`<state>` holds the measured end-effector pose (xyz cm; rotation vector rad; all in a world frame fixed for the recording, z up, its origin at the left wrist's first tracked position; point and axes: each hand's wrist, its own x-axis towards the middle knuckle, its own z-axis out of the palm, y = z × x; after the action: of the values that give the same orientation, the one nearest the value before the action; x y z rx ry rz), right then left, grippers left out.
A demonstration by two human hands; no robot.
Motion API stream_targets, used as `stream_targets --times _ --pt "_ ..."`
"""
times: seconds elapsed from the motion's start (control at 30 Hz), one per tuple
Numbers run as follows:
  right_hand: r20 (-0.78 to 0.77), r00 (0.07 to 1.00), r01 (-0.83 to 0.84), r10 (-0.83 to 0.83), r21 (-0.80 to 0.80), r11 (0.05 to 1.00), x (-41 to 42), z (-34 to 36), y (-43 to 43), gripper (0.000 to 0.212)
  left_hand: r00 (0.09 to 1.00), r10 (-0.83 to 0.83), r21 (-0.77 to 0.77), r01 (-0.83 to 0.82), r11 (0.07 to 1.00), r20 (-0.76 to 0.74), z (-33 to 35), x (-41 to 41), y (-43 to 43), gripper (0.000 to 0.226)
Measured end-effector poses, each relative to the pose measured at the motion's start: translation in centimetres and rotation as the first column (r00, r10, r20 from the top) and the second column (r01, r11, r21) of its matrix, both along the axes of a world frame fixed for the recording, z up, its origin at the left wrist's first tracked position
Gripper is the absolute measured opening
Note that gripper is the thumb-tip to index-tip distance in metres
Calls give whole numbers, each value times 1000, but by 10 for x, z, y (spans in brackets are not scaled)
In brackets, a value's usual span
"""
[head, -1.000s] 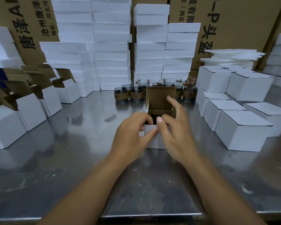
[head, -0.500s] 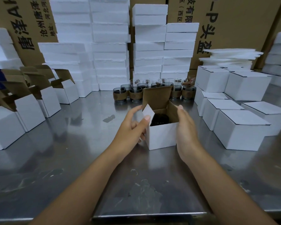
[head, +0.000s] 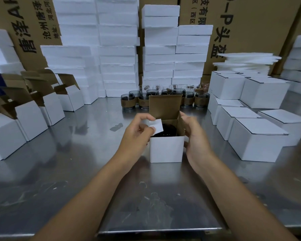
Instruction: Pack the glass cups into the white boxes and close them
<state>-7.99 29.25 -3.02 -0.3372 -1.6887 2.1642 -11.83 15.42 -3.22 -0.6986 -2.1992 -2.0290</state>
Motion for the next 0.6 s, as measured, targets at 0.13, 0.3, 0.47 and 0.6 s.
stream_targets --times 0.13,0.3,0.47,0.6 --pt "-38 999 2 -5 -67 998 1 0 1 25 998 -57 -49 57 997 -4 1 0 -3 40" --pt "-58 998 32 -32 -7 999 3 1 -1 25 990 -130 13 129 992 56 3 3 -6 40" --pt "-112 994 4 8 104 995 2 -3 -1 22 991 -118 2 118 993 59 3 2 -5 43" --pt "-169 984 -31 63 186 982 -1 -6 1 33 991 -130 61 128 990 34 0 1 -6 40"
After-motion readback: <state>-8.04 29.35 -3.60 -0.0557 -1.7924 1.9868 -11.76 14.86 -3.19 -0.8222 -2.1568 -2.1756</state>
